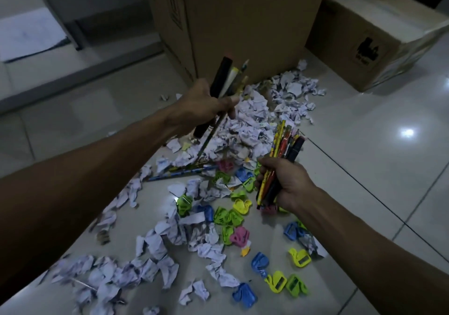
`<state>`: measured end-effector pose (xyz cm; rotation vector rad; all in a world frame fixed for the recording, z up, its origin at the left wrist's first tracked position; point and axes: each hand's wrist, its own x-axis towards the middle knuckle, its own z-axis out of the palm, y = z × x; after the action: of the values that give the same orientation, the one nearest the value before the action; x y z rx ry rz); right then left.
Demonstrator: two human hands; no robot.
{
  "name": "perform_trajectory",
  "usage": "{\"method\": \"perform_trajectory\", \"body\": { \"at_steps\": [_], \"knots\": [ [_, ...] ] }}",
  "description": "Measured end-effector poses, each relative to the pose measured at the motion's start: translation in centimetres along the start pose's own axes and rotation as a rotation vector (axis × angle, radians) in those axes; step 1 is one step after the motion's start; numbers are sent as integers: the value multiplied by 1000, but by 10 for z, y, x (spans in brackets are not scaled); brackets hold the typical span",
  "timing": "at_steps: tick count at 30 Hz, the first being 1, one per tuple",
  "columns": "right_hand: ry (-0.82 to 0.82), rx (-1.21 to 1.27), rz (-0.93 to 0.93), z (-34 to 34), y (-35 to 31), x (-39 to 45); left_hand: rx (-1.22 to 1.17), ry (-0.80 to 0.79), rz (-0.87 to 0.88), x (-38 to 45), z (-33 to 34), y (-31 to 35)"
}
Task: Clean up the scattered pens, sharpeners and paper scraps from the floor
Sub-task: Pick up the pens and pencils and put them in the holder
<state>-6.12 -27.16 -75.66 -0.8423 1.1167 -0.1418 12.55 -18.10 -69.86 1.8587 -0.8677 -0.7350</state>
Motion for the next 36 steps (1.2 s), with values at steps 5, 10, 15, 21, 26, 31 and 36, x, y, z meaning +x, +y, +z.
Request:
{"method": "perform_trajectory", "body": {
  "at_steps": [5, 10, 15, 21, 26, 31, 36],
  "knots": [
    [-23, -14, 9, 11, 4, -3, -69, -8, -151, -18, -2, -24],
    [-35, -22, 31, 17, 7, -8, 322, -143, -191, -29, 10, -57],
    [-37, -9, 37, 17, 6, -12, 794, -187, -151, -36, 12, -74],
    [-24, 4, -1, 5, 3, -11, 1081, -252, -152, -52, 8, -95],
    [-20, 15, 16, 2, 4, -12, 1135, -251, -163, -52, 8, -98],
    [-26, -8, 4, 6, 5, -14, 1101, -190, -121, -51, 2, -101],
    [-33, -13, 11, 9, 7, -15, 1105, -220, -198, -56, 0, -102]
  ]
}}
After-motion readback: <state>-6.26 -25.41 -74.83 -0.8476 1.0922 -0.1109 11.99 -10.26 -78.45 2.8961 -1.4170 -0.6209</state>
